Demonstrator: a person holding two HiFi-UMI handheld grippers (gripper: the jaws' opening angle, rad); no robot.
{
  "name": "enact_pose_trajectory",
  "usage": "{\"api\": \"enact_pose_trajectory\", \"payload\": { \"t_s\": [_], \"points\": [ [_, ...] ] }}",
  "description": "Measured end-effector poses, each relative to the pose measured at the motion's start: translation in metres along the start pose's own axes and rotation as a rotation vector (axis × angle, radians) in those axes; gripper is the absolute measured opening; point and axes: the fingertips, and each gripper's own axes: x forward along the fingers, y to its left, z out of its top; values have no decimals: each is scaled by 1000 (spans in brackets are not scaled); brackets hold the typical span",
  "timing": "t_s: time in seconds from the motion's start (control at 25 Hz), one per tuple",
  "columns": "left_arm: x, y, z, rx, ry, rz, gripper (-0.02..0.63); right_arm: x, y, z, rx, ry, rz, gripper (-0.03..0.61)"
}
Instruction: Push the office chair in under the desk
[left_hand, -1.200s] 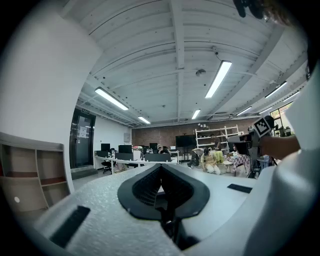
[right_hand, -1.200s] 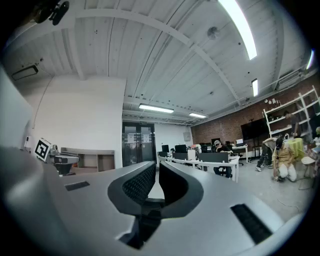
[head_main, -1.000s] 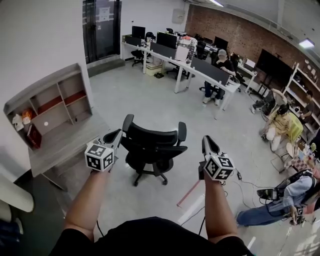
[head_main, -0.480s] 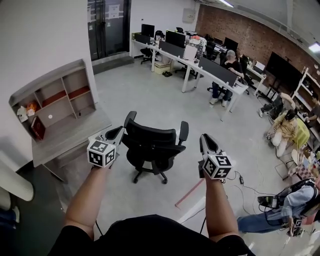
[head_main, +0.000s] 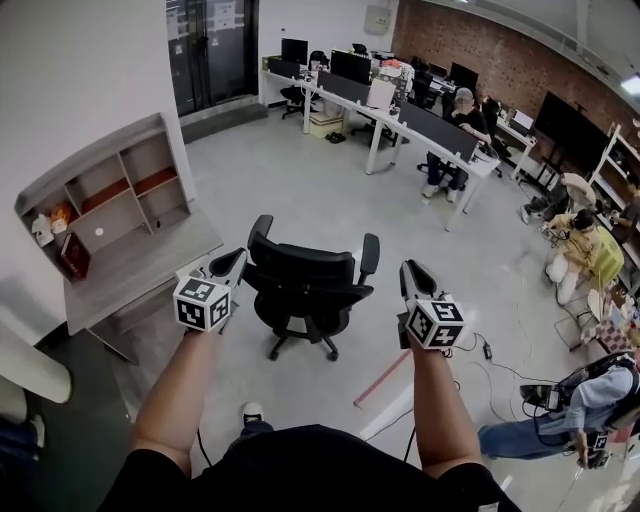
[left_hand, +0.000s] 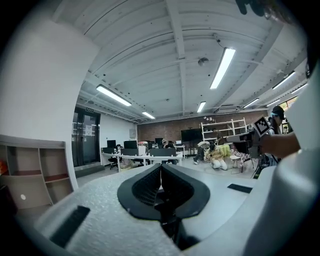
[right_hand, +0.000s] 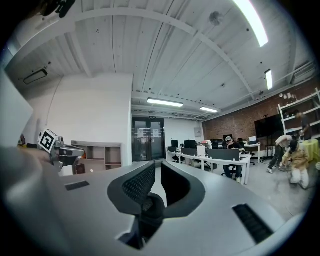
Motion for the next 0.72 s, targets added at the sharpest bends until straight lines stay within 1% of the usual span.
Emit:
{"api": "enact_pose_trajectory", "payload": {
  "t_s": [0.12, 0.28, 0.56, 0.72],
  "points": [
    [10, 13, 0, -7, -10, -16, 17, 11, 2, 0, -2, 8, -16, 31],
    [18, 37, -10, -18, -3, -41, 17, 30, 9, -1, -1, 20, -48, 31],
    [41, 87, 0, -13, -33, -99, 17, 72, 30, -3, 9, 28, -98, 31],
    [59, 119, -4, -26, -35, -132, 17, 98, 46, -2, -9, 37, -122, 31]
  ]
}}
